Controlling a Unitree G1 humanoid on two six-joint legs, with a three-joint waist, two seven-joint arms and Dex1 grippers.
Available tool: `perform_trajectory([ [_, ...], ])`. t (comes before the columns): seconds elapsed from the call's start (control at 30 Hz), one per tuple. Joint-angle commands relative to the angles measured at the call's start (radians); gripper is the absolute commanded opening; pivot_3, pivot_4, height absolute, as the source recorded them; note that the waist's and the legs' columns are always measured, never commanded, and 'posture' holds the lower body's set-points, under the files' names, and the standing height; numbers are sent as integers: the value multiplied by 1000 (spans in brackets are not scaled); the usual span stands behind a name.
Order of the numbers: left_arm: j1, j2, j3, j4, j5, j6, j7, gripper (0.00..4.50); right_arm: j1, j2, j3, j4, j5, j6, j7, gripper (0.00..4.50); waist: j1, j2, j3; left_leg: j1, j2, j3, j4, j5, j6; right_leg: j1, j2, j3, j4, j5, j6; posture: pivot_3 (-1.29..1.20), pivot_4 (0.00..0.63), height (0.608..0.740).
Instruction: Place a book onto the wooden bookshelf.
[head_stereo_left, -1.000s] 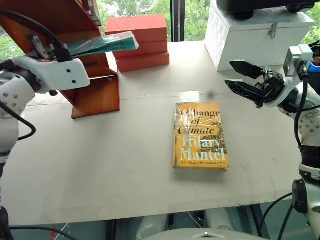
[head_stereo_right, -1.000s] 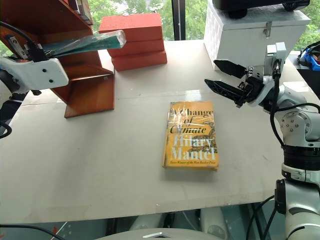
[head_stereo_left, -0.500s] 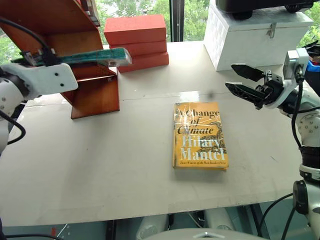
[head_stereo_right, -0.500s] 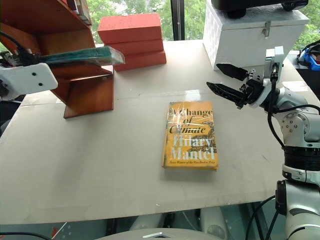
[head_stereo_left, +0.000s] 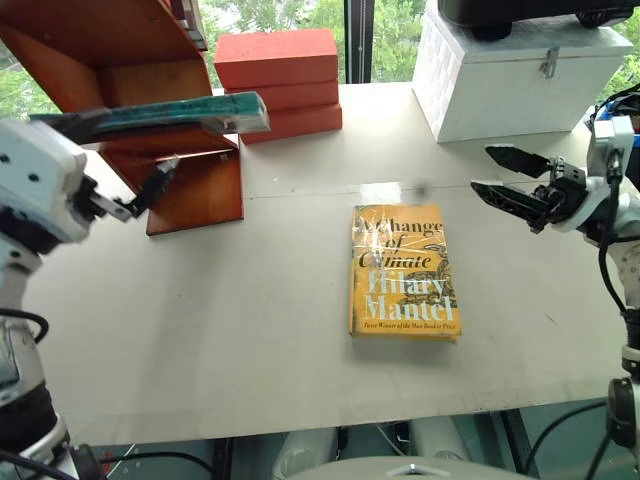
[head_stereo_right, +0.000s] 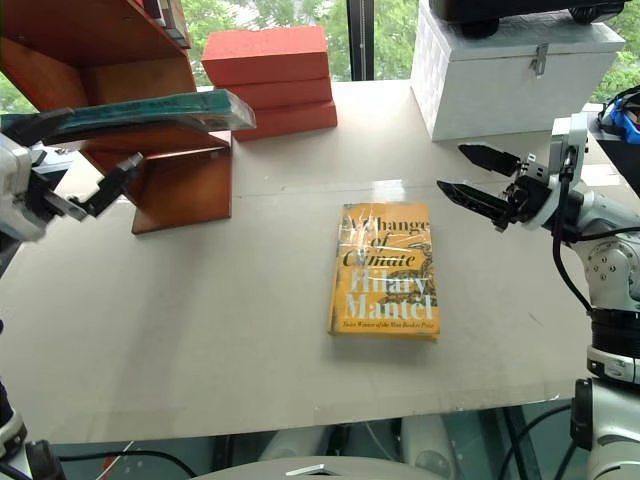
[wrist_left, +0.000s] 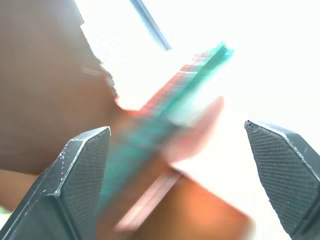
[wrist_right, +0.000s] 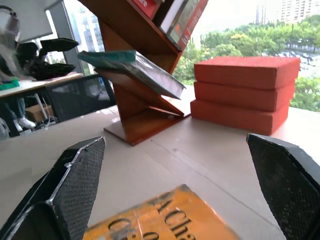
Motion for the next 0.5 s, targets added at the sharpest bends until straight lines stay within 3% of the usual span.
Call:
perform_trajectory([
  [0.03, 179, -74, -73, -205, -175, 104, -10, 4447, 82, -26, -37, 24, -71, -119, 32, 4500, -1, -1, -1, 1, 0, 0, 0, 0, 0, 1, 0, 0, 0, 0, 0, 0, 150, 740],
  [0.2, 404, -146, -286, -178, -53, 25, 1, 4447, 271, -20, -72, 71, -141, -240, 23, 4500, 5, 2, -3, 5, 1, 0, -1, 0, 0, 4, 1, 0, 2, 2, -3, 0, 150, 740],
  [0.33, 393, -184, -429, -28, 183, -95, 165, 4447, 432, -5, -43, 110, -246, -369, 12, 4500, 10, 4, -4, 15, 2, 2, -4, 0, 0, 12, 1, 1, 2, 2, -4, 0, 150, 740],
  [0.5, 393, -223, -445, 42, 143, -156, 137, 4447, 503, 0, -35, 153, -325, -465, -29, 4500, 1, 4, -5, 17, 2, 4, -3, 0, 0, 15, 2, 3, 1, 2, -3, 0, 150, 740],
])
